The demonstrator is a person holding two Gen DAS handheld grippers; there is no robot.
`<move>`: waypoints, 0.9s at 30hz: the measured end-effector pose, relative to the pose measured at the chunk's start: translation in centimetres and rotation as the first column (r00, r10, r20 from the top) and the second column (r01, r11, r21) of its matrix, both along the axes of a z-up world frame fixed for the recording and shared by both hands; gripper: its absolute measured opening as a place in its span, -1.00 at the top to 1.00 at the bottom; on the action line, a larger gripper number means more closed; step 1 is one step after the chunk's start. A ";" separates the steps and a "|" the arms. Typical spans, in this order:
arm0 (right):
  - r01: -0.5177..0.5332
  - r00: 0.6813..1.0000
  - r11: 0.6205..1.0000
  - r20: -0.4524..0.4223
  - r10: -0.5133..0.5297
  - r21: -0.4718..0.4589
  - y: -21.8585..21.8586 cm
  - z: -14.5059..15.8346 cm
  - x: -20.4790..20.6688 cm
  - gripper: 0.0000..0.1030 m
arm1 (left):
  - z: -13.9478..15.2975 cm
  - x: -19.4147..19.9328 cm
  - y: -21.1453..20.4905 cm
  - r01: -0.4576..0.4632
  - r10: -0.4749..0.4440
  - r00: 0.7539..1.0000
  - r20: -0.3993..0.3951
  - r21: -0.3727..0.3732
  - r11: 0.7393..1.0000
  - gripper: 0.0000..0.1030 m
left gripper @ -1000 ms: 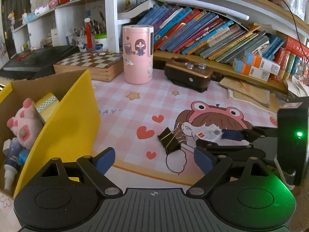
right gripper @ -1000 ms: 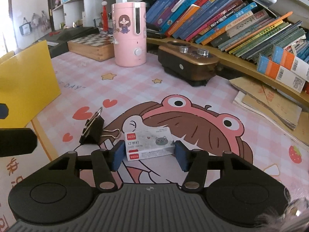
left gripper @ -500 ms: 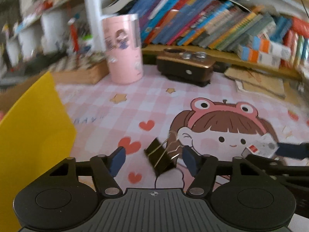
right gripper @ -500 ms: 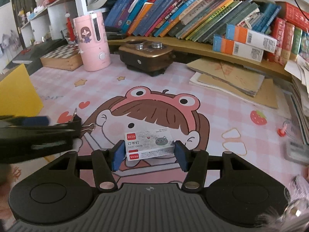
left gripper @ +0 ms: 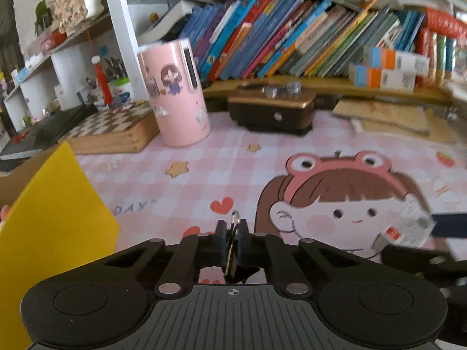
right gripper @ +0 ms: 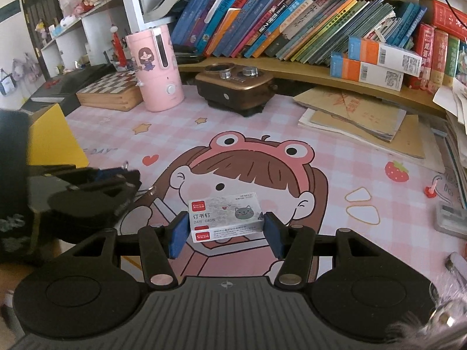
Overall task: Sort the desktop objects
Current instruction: 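Close the left gripper on the binder clip while the right closes on the card package, then lift the binder clip with the left tool while the right carries the card package toward the yellow box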
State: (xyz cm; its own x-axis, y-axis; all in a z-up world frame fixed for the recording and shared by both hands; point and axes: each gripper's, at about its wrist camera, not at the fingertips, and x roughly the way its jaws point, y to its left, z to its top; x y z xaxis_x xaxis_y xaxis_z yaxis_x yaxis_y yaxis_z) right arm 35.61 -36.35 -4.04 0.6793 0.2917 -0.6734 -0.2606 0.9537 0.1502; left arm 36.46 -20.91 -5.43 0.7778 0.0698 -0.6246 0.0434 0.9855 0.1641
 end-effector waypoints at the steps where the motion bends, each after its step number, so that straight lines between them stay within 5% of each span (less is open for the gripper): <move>1: 0.000 1.000 1.000 -0.001 0.000 0.001 0.0 0.0 -0.1 -0.01 | 0.5 -0.3 0.1 0.004 -0.004 1.000 0.009 -0.012 1.000 0.92; 15: -0.003 1.000 1.000 -0.008 0.003 -0.006 -0.3 1.0 -3.5 -0.01 | 4.3 -5.8 2.8 -0.014 0.021 0.999 0.032 -0.207 0.978 0.92; 27: -0.016 1.000 0.999 0.004 0.015 0.032 0.7 3.5 -8.3 -0.01 | 7.8 -13.8 7.5 -0.072 0.095 0.994 0.048 -0.363 0.929 0.92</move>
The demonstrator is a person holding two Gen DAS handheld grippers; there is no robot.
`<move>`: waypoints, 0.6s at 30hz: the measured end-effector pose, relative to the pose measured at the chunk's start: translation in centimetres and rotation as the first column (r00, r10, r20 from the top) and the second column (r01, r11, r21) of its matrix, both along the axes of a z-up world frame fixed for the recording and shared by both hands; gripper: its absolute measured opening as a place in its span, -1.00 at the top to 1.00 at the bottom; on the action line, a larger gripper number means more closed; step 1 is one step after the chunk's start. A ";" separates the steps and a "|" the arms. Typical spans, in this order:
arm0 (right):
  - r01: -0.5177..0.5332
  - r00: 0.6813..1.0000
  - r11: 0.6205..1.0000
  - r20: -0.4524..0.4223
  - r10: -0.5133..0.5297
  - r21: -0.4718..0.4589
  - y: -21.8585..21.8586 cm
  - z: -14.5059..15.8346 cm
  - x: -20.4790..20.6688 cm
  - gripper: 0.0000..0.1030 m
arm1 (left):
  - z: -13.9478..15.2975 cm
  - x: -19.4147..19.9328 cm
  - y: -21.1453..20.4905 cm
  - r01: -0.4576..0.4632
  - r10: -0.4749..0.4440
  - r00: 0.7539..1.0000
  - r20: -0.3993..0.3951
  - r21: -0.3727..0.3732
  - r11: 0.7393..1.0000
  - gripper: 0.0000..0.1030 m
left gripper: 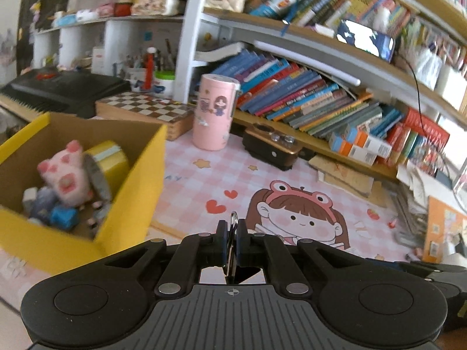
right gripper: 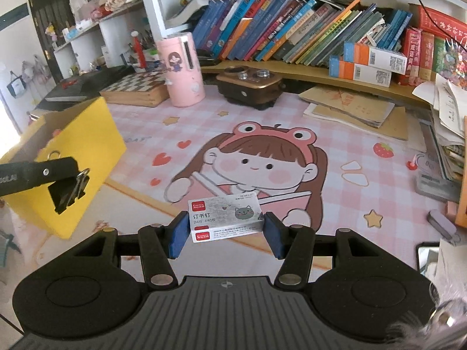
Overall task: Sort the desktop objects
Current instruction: 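Lift the binder clip with the left tool while the right carries the card package toward the yellow box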
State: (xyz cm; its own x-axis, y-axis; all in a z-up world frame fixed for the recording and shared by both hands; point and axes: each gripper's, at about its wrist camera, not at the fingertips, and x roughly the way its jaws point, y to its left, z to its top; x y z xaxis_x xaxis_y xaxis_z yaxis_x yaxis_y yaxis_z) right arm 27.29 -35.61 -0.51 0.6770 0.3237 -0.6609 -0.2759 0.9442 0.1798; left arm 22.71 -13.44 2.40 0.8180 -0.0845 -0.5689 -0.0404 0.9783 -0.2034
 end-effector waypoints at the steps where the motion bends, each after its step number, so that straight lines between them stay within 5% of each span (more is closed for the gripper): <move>1: -0.003 1.000 1.000 0.002 0.003 0.002 0.3 0.3 -0.4 -0.01 | 0.2 -0.6 0.5 -0.006 0.006 1.000 -0.001 -0.011 1.000 0.92; 18: -0.040 0.999 0.999 0.018 0.041 -0.029 6.7 2.3 -7.2 -0.01 | 0.2 -7.0 6.9 -0.005 0.002 1.000 -0.023 -0.128 0.992 0.92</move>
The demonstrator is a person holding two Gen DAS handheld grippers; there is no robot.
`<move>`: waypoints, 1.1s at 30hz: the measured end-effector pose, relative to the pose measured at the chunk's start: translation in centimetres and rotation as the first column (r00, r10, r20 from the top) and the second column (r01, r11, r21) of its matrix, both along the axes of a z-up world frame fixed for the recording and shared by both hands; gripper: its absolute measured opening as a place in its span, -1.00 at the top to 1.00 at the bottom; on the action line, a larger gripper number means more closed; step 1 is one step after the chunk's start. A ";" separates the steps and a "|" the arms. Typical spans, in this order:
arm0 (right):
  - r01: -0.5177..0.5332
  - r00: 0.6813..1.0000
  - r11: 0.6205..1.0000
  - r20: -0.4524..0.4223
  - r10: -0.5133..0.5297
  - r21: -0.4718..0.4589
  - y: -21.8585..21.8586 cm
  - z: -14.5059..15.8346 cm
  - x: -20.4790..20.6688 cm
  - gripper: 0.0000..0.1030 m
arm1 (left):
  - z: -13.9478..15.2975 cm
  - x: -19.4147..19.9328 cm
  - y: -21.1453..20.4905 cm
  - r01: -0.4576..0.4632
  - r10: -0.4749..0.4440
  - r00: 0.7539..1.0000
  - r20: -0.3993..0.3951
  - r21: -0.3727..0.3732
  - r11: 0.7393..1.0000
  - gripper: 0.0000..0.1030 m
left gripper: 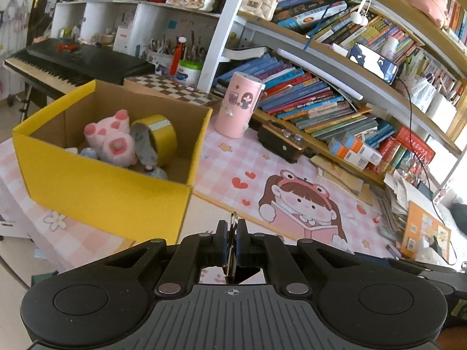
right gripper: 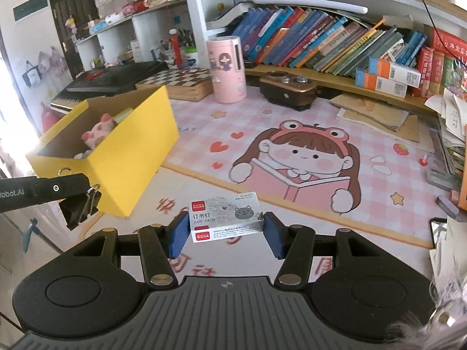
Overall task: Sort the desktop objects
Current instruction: 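Lift the binder clip with the left tool while the right carries the card package toward the yellow box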
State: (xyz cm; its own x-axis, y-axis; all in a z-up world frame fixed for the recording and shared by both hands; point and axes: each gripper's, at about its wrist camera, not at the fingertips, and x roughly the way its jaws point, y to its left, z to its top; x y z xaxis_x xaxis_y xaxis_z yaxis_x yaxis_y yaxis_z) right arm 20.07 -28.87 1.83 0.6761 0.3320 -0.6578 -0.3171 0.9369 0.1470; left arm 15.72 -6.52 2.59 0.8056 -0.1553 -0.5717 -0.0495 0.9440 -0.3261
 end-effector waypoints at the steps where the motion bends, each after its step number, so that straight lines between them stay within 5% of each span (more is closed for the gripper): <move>1: 0.001 1.000 1.000 -0.002 -0.001 -0.002 0.4 0.0 -0.4 -0.01 | -0.1 -0.4 0.4 0.003 -0.003 1.000 -0.002 -0.005 1.000 0.92; 19: -0.052 0.995 0.998 -0.086 0.049 -0.038 7.5 -0.3 -7.6 -0.01 | -1.9 -7.2 7.7 0.002 -0.011 0.998 -0.068 -0.130 0.992 0.92; 33: -0.047 0.993 0.999 -0.108 0.045 -0.017 11.7 -1.1 -13.2 -0.01 | -2.1 -11.9 11.6 0.032 -0.042 0.996 -0.073 -0.130 0.991 0.92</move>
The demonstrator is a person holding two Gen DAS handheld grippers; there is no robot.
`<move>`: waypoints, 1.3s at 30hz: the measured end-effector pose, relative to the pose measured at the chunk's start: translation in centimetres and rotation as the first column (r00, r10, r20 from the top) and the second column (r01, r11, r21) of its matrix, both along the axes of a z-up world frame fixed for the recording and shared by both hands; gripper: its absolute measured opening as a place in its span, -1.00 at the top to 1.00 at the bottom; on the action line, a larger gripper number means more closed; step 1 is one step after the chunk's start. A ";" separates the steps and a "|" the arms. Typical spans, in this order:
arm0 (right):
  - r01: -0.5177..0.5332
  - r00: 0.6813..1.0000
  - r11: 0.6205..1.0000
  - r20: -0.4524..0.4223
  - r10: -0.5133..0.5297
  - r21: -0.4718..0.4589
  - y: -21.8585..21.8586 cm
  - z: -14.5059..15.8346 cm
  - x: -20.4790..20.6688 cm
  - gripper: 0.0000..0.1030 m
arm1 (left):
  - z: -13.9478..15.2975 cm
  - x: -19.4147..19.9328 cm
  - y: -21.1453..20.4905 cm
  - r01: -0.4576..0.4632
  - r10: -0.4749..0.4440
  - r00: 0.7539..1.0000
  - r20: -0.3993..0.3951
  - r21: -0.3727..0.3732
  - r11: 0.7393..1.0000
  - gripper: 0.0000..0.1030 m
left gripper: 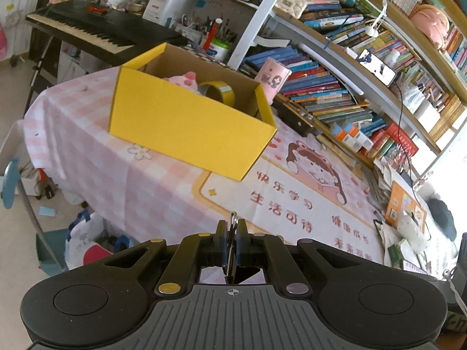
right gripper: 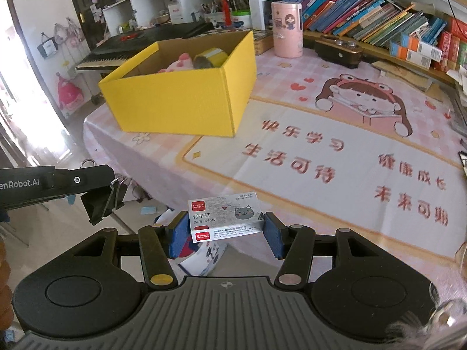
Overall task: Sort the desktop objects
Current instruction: 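Lift the binder clip with the left tool while the right carries the card package toward the yellow box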
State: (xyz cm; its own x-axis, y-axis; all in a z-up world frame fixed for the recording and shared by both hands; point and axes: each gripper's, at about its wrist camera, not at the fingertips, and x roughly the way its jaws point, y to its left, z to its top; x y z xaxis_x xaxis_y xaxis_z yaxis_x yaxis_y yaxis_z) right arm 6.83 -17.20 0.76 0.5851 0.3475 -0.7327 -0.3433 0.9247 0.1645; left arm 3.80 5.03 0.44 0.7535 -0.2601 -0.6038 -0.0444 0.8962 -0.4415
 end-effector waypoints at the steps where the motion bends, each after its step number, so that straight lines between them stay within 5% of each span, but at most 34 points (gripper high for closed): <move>1: -0.002 1.000 1.000 -0.002 0.002 0.002 0.3 -0.1 -0.3 -0.01 | 0.0 -0.2 0.3 0.001 -0.001 1.000 -0.001 -0.001 1.000 0.92; 19: -0.096 0.995 0.995 0.021 0.096 -0.004 5.5 0.5 -1.8 -0.01 | 0.1 -3.3 5.0 -0.084 0.084 0.996 0.024 -0.017 0.996 0.92; 39: -0.113 0.993 0.993 0.025 0.114 -0.030 6.7 0.8 1.6 -0.01 | -0.2 0.3 5.5 -0.074 0.075 0.997 0.016 -0.029 0.997 0.92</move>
